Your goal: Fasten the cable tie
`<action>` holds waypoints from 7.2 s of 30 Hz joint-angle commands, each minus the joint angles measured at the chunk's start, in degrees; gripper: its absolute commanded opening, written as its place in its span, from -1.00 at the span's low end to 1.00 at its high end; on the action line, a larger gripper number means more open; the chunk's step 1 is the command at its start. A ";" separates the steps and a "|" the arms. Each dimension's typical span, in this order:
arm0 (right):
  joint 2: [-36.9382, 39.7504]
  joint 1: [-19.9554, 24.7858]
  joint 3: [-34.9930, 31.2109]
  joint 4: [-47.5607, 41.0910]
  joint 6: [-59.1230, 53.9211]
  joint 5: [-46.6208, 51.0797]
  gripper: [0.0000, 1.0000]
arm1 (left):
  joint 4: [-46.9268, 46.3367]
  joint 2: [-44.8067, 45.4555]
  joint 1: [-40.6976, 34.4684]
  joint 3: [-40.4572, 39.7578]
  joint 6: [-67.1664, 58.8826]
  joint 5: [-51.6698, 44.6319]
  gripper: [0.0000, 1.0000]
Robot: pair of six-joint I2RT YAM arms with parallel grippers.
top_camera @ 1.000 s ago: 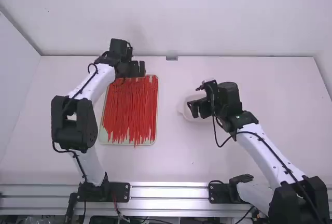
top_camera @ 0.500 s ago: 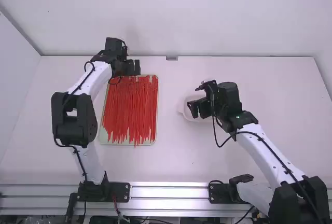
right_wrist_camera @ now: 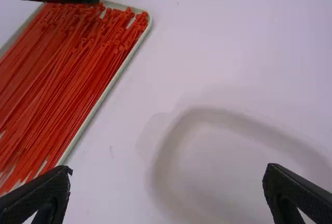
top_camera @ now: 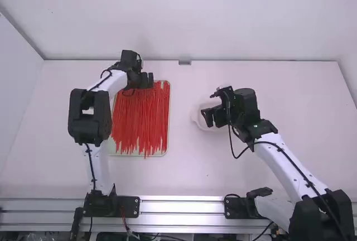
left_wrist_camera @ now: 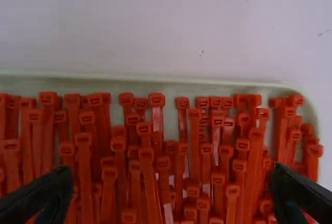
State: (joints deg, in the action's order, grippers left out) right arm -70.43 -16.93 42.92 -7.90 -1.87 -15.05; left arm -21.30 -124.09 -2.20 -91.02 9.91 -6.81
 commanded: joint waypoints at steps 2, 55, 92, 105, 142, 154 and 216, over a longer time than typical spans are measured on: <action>-0.35 -0.37 2.03 -0.07 0.09 -0.17 0.98 | 0.70 -2.58 -0.15 -0.28 -0.31 -0.90 0.98; -0.35 -0.37 2.03 -0.07 0.09 -0.20 0.98 | 2.29 -2.84 -0.15 0.04 1.01 -2.56 0.06; -0.35 -0.37 2.03 -0.22 0.09 -0.20 0.98 | 3.61 -2.84 -0.15 1.68 1.18 -1.05 -0.46; -0.35 -0.37 2.03 -0.24 0.09 -0.35 0.98 | 3.23 -2.89 -0.15 1.70 1.18 -1.05 -0.37; -0.35 -0.37 2.03 -0.28 0.11 -0.39 0.98 | 4.17 -2.91 -0.07 2.34 2.29 0.28 -0.86; -0.35 -0.37 2.03 -0.35 0.11 -0.37 0.98 | 4.66 -2.91 -0.07 2.34 2.60 0.22 -0.84; -0.35 -0.37 2.03 -1.22 0.09 -0.35 0.98 | 9.14 -2.91 -0.50 5.07 6.80 -1.11 -0.78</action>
State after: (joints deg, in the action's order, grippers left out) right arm -70.43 -17.04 42.92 -9.19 -1.87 -15.07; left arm -12.08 -126.65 -2.57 -86.72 16.75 -7.46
